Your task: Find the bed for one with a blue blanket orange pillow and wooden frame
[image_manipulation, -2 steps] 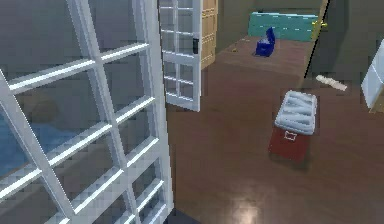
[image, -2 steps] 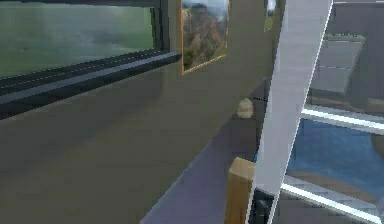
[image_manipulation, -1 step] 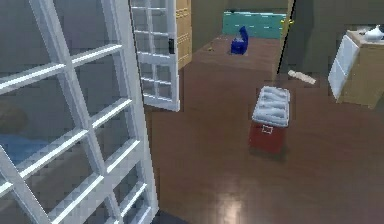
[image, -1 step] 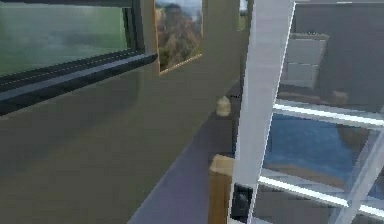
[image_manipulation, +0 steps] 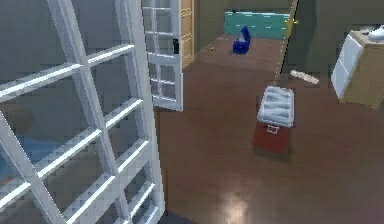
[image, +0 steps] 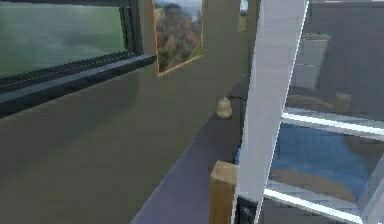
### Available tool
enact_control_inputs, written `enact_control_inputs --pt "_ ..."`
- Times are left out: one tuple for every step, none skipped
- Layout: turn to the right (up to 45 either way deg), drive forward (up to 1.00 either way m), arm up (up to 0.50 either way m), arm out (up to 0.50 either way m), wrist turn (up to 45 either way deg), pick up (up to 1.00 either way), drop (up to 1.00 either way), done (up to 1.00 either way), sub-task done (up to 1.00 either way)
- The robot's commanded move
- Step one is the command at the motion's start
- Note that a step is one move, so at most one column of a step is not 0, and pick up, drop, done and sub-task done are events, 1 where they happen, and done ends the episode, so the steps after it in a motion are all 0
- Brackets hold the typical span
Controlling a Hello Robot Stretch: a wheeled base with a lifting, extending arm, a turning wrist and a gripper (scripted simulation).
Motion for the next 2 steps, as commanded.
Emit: enact_control_inputs --pt "30.0 0.00 0.00 0.00 0.0 0.00 0.00 0.00 0.00" --pt "0.0 0.00 0.00 0.00 0.0 0.00 0.00 1.00 0.00"
